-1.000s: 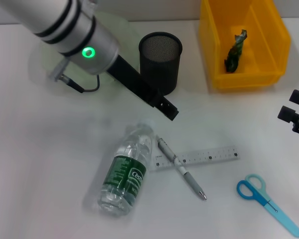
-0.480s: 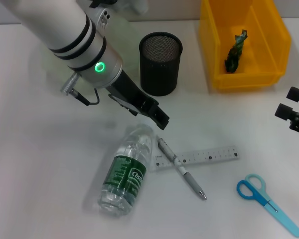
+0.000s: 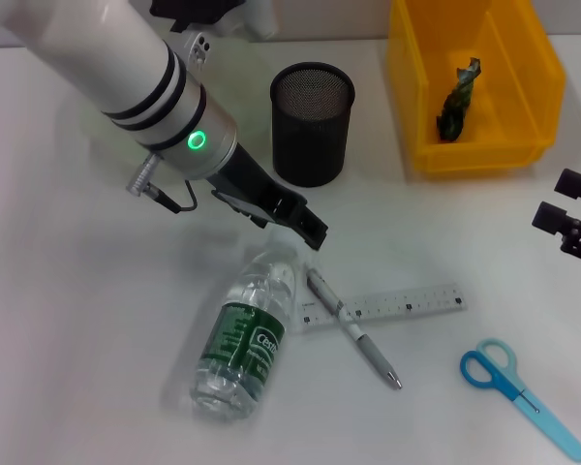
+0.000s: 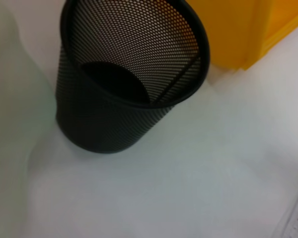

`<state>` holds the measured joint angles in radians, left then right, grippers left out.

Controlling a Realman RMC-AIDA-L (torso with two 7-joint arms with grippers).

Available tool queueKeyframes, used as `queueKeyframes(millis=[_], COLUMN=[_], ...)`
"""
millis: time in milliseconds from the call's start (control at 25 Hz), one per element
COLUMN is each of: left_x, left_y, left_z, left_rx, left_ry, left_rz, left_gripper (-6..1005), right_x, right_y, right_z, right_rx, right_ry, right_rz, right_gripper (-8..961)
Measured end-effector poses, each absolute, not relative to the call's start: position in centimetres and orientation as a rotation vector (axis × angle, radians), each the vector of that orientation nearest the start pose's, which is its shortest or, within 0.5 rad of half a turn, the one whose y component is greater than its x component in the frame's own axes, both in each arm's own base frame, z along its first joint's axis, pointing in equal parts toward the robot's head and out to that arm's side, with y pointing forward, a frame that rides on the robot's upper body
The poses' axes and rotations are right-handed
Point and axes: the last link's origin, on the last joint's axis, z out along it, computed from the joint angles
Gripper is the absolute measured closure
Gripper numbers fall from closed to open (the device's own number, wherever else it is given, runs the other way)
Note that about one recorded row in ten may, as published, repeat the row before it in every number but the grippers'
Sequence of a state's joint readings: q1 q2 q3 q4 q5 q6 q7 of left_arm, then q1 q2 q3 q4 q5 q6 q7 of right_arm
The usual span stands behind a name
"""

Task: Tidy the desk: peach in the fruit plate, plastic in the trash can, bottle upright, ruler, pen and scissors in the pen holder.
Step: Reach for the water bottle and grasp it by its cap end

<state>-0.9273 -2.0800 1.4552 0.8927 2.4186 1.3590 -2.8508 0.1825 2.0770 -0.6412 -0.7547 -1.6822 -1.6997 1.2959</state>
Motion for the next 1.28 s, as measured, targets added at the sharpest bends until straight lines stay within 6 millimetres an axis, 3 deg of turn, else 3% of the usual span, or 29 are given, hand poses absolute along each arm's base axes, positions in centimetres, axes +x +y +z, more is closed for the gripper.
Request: queueKeyframes(millis=[920,1160,1280], left_x=[-14.3,-14.3,-14.2], left_y=[38.7,38.6,38.7], left_z=[-7.9,-8.4,-8.5], left_rx=[-2.556,-2.556,-2.555], left_ry=[-1.228,-1.189,-1.181], left_rz=[0.440,0.459,0.453], left_gripper=[174,174,224], right_x=[32.3,32.7,32.8], right_y=[24.5,24.2,24.0], right_z=[5.3,6.2,6.4], right_rx=[-2.346,-2.306,-2.299], right_ry=[0.691,0.690,0.690], right_rz=[0.964,0.976,0.980], right_gripper=[301,301,301])
